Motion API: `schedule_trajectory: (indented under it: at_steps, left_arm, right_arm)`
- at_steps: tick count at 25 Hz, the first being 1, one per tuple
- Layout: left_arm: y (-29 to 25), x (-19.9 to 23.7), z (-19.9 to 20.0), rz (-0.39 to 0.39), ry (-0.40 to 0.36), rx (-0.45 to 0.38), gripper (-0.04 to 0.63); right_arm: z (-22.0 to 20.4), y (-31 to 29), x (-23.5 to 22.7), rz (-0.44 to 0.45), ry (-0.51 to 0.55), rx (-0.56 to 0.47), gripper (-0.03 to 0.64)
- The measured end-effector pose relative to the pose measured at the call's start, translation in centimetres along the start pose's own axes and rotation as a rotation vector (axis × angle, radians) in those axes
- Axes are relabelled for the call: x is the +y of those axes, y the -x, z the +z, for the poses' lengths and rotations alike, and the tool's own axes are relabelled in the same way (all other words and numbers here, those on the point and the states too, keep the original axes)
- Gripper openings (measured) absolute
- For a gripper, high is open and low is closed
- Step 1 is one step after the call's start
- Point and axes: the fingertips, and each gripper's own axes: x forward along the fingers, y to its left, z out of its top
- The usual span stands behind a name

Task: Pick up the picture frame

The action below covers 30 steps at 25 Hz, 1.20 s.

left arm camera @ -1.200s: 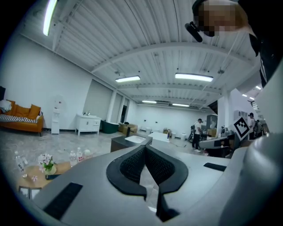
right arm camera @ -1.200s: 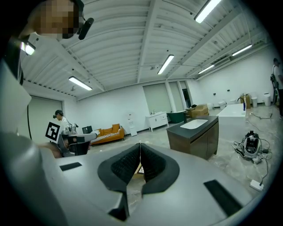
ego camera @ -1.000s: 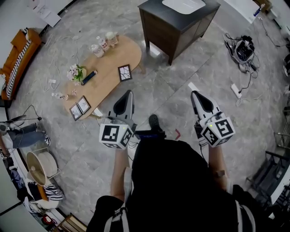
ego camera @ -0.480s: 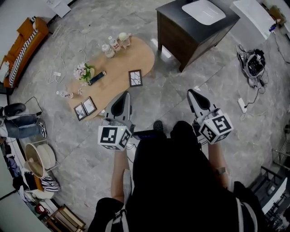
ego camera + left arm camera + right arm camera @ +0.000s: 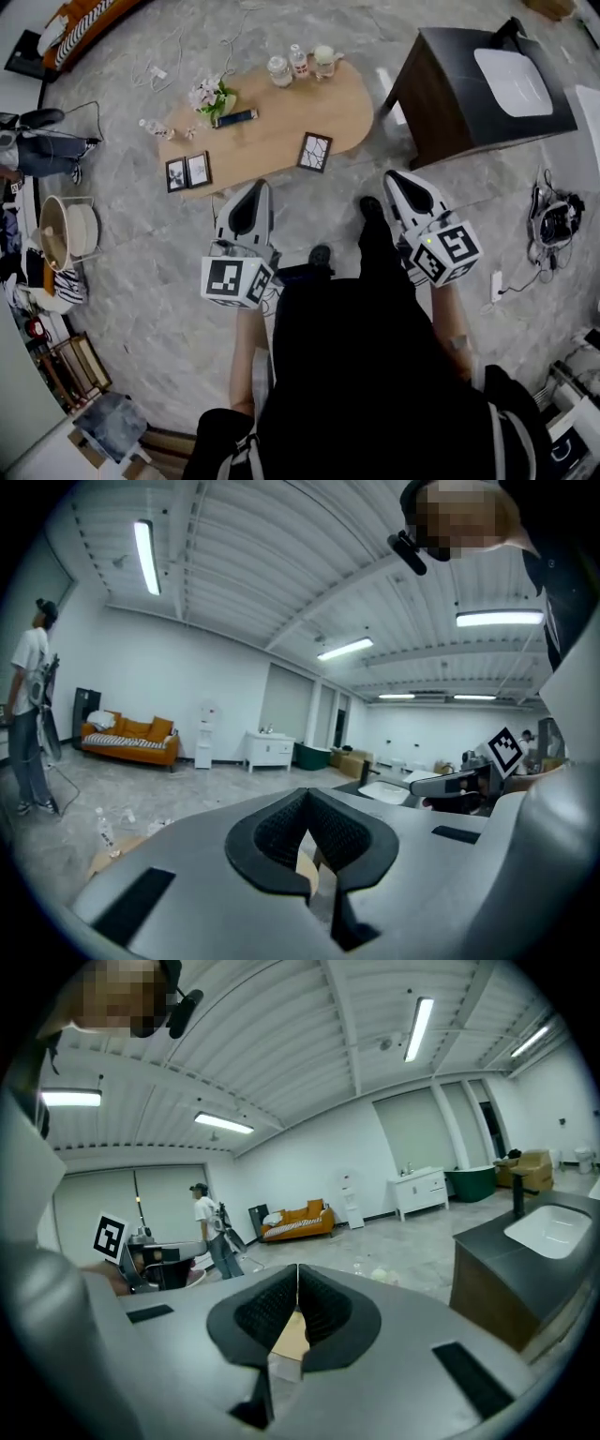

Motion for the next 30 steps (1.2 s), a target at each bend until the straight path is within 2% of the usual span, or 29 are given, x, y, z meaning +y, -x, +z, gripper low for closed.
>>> schedule_trajectory:
  at_steps: [8, 12, 16, 23, 25, 30]
  left_arm:
    - [-2.8, 0.0, 2.7, 0.295, 0.039, -0.043, 0.012]
    - [-2.3, -1.1, 2.2, 0.435, 0.083, -0.036, 0.012]
    - [-1.9, -1.9, 1.1, 0.534, 0.114, -0.033, 0.012]
    - [-1.1, -2.4, -1.6, 0.666, 0.190, 0.011, 0.012]
    - [-1.6, -2.1, -2.3, 0.683, 0.201, 0.019, 0.012]
    - [-2.3, -0.9, -4.3, 0.695, 0.201, 0.018, 0.012]
  right_arm:
    - [2.0, -7.8, -4.8, 0.305, 0.066, 0.125, 0.014]
    - [-0.3, -10.9, -5.5, 0.451, 0.099, 0.235, 0.014]
    - [-3.7, -13.3, -6.1, 0.537, 0.141, 0.314, 0.014]
    - [-10.0, -16.2, -6.4, 0.653, 0.125, 0.459, 0.020]
    - [-11.7, -17.2, -7.0, 0.661, 0.107, 0.492, 0.057]
    - [-15.9, -19.3, -7.8, 0.671, -0.023, 0.527, 0.112]
